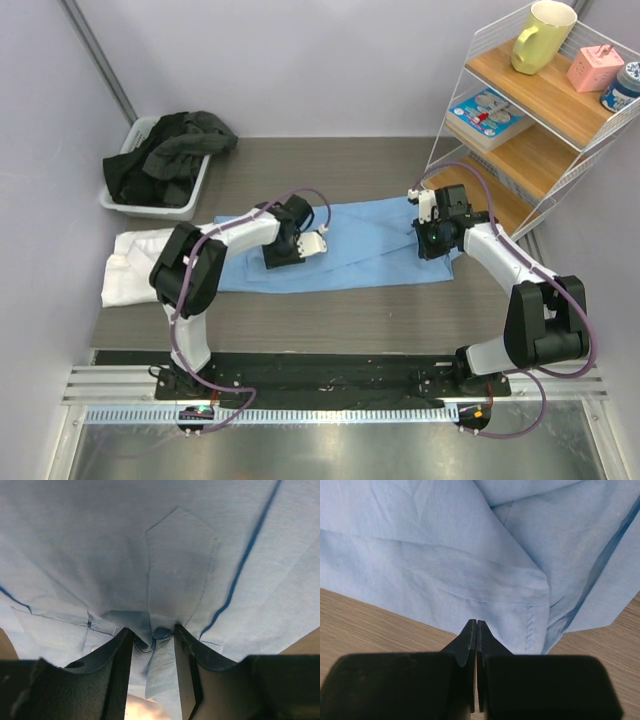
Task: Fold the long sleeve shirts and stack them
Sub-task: Fold the shirt
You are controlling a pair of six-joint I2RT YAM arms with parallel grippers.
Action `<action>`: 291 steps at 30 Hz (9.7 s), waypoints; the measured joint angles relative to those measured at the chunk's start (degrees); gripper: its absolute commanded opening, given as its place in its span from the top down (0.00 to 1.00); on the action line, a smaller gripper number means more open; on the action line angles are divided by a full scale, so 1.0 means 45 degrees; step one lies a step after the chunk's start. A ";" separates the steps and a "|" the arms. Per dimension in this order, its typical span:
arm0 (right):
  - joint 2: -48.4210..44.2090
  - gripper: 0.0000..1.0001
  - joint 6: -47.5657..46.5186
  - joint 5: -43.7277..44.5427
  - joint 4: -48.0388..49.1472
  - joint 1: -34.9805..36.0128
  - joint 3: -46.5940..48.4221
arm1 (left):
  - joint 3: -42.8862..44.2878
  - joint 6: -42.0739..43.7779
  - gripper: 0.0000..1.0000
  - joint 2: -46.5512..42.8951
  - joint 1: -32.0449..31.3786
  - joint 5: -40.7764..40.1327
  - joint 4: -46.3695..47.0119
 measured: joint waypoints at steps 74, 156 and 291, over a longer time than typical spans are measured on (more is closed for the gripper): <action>0.6999 0.75 -0.1379 -0.0296 0.0418 0.1039 1.1579 | -0.0427 -0.5129 0.48 -0.0559 -0.2492 0.4381 0.0612; -0.6256 0.99 -1.1283 -0.1647 0.0942 0.6105 -0.4124 | -0.5076 -0.0019 1.00 -0.8340 -0.2341 0.7766 0.2132; 0.4755 0.55 0.6052 -0.8621 0.5931 -0.0049 -0.0908 | -0.3541 -1.4008 0.35 0.0680 0.3682 1.4989 0.7038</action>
